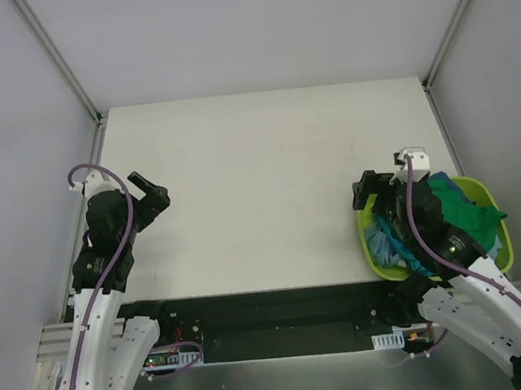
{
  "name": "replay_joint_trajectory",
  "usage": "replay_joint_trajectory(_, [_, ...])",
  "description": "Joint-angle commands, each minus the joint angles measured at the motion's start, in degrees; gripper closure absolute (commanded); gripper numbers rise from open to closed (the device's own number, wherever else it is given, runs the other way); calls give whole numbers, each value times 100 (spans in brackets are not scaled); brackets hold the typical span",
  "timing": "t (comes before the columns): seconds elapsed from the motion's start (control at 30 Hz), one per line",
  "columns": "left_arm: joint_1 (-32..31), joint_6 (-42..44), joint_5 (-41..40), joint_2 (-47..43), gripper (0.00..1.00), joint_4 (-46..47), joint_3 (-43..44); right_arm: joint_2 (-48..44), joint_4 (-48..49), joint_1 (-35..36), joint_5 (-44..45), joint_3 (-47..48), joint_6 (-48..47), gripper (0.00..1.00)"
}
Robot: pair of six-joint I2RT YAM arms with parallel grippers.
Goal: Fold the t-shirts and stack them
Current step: Grab crumpled tshirt from bin with the right arm
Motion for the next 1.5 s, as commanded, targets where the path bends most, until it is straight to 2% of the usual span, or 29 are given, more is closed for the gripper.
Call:
replay_joint_trajectory(0.0, [24,-40,47,36,1,-54,10,-145,22,24,-201,41,-158,4])
replay_joint_trajectory(0.13, [24,-4,135,203,1,-54,18,-57,-469,24,-299,67,88,4])
replay_joint_trajectory(0.33, [24,5,416,335,1,25,-34,110,-1620,-46,649,357,878,4])
replay_joint_trajectory(0.43, [24,48,670,352,1,173,-131,303,-2455,-475,1011,515,1309,4])
replay_joint_trajectory(0.5, [24,110,968,379,1,436,-245,417,-2650,-1019,820,490,1311,4])
replay_joint_trajectory(0.53, [24,136,1127,396,1,534,-271,496,-2676,-1527,609,437,1258,4])
replay_joint_trajectory(0.6, [24,215,1408,458,1,657,-298,602,-2694,-2240,-75,314,1196,4])
replay_joint_trajectory(0.67, [24,242,1550,519,1,719,-324,672,-2686,-2707,-368,183,1205,4])
replay_joint_trajectory(0.93, [24,242,1559,634,1,886,-430,1015,-2300,-3043,-685,-362,1310,3])
replay_joint_trajectory(0.97, [24,242,1542,642,1,886,-447,1059,-2229,-3043,-607,-450,1371,8])
replay_joint_trajectory(1.07, [24,294,1524,660,1,886,-465,1147,-2132,-3070,-440,-443,1398,45])
replay_joint_trajectory(1.13, [24,268,1559,677,1,895,-474,1104,-2141,-3070,-404,-162,1189,64])
replay_joint_trajectory(1.27, [24,268,1927,695,1,947,-491,806,-2194,-3070,-342,689,828,90])
replay_joint_trajectory(1.3, [24,277,1972,704,1,948,-509,700,-2185,-3070,-368,874,757,99])
replay_joint_trajectory(1.47, [24,216,2007,686,1,1000,-588,453,-2062,-3070,-798,1894,476,96])
